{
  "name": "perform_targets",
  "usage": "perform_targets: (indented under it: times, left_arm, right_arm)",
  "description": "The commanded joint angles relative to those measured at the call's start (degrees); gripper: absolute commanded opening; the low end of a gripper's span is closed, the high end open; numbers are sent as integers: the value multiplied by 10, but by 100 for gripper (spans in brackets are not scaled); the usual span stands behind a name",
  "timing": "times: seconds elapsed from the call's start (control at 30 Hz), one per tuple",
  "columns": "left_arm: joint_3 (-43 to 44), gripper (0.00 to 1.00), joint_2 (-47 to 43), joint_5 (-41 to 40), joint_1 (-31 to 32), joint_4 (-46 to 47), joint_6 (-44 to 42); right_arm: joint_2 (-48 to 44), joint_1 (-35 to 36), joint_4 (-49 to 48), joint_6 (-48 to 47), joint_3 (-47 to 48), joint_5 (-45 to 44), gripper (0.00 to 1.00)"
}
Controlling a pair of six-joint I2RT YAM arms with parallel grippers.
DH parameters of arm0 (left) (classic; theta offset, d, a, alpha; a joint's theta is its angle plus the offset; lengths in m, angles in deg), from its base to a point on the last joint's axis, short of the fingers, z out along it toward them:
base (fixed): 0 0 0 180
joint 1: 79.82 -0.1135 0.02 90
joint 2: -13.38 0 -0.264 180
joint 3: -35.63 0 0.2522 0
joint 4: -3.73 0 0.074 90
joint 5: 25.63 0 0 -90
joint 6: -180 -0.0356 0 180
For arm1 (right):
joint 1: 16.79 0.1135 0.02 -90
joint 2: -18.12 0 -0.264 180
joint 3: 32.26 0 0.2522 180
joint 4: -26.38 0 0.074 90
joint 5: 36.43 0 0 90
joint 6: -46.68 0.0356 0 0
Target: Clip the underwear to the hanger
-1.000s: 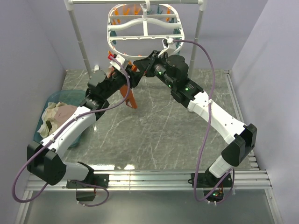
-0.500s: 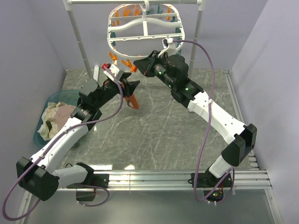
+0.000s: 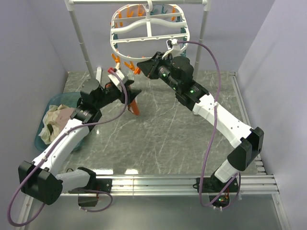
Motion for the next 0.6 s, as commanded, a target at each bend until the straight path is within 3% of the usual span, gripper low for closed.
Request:
perform_targets:
  times: [0.0, 0.1, 0.2, 0.33, 0.57]
  left_arm:
    - [-19, 61, -24, 68, 24, -88, -164]
    - [-38, 62, -25, 38, 64, -159, -304]
    - [-27, 63, -3, -30, 110, -202, -358]
    - [8, 64, 61, -135, 160, -236, -394]
    - [88, 66, 161, -277, 191, -259, -425]
  right_arm:
    - [1, -3, -21, -4, 16, -18, 0]
    - [2, -3, -20, -6, 18, -18, 0]
    - [4, -3, -18, -8, 18, -29, 0]
    - [4, -3, -16, -11, 19, -34, 0]
    - [4, -3, -11, -18, 20, -37, 0]
